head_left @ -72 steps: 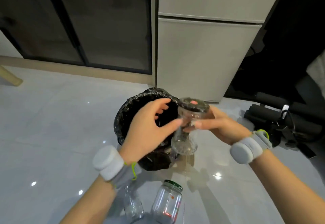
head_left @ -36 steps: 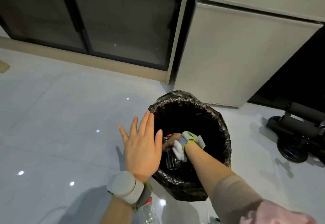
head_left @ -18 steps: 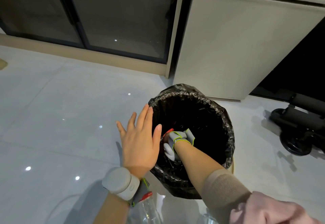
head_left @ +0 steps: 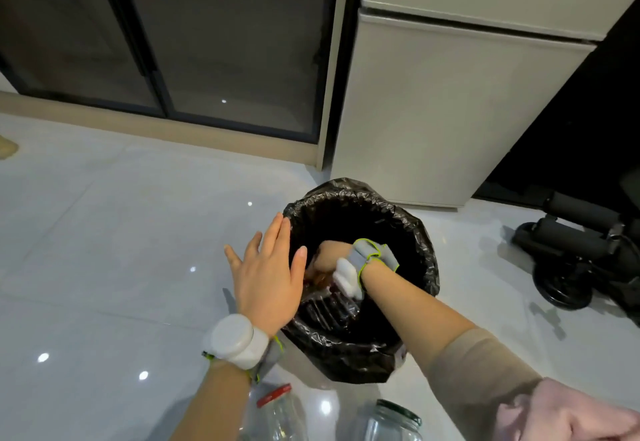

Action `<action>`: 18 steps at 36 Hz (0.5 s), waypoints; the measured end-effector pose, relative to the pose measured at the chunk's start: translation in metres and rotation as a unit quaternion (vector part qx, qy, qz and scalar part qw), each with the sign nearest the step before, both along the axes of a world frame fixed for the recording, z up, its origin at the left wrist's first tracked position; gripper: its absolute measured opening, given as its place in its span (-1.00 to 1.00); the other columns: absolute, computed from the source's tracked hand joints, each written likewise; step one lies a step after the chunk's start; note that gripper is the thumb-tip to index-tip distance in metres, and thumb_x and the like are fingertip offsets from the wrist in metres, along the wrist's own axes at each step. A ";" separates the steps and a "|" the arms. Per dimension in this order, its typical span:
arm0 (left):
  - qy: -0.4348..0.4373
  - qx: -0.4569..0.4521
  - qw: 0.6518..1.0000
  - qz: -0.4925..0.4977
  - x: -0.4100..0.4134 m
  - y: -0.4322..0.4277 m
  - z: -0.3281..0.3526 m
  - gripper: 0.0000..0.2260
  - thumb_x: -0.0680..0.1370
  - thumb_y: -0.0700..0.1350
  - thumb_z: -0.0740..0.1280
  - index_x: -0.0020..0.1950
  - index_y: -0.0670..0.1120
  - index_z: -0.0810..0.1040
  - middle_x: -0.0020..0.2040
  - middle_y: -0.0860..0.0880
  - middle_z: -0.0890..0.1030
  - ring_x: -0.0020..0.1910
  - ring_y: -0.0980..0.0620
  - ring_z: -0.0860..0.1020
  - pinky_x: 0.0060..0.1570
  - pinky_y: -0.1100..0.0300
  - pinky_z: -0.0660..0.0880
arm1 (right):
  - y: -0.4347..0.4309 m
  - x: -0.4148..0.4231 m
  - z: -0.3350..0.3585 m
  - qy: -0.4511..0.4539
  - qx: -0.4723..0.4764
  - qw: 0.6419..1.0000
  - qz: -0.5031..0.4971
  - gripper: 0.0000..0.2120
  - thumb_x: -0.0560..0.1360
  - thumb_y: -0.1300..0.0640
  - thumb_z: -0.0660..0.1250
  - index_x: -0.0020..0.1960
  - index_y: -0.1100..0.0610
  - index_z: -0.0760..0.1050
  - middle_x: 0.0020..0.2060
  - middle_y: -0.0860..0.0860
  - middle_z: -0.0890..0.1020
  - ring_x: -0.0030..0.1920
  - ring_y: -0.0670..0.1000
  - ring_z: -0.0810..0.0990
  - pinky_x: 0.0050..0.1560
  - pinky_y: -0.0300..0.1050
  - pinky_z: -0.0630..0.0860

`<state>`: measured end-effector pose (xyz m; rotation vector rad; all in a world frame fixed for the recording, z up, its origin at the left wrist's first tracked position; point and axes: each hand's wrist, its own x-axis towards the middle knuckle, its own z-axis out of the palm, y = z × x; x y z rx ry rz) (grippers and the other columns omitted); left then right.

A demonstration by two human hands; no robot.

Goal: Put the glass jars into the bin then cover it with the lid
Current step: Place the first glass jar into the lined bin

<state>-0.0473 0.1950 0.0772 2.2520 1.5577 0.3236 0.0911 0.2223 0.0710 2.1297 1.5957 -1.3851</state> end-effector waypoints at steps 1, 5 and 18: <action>0.009 0.003 1.000 0.000 0.000 -0.001 0.001 -0.42 0.51 0.18 -0.17 0.50 0.00 0.02 0.55 0.08 0.05 0.46 -0.14 0.20 0.38 -0.34 -0.03 | -0.002 0.000 0.007 0.068 -0.013 0.996 -0.057 -0.82 0.53 0.12 0.29 -0.04 0.24 0.56 -0.16 0.16 0.64 -0.27 0.05 0.58 -0.27 -0.21 0.50; 0.040 0.009 0.999 0.004 0.001 0.000 0.004 -0.44 0.55 0.20 -0.14 0.50 -0.01 0.02 0.55 0.06 0.06 0.48 -0.17 0.15 0.38 -0.36 -0.04 | -0.011 0.017 0.043 0.199 0.039 0.966 -0.159 -0.86 0.53 0.08 0.30 -0.10 0.15 0.46 -0.23 0.07 0.57 -0.28 -0.01 0.57 -0.18 -0.13 0.54; 0.031 0.026 0.999 0.014 -0.013 -0.018 0.037 -0.53 0.56 0.16 0.01 0.37 -0.04 0.35 0.42 -0.09 0.38 0.37 -0.22 0.35 0.37 -0.28 0.10 | -0.151 0.071 0.126 0.309 0.207 0.893 -0.254 -0.84 0.53 0.10 0.31 0.03 0.17 0.54 -0.12 0.11 0.66 -0.12 0.07 0.66 0.01 -0.05 0.61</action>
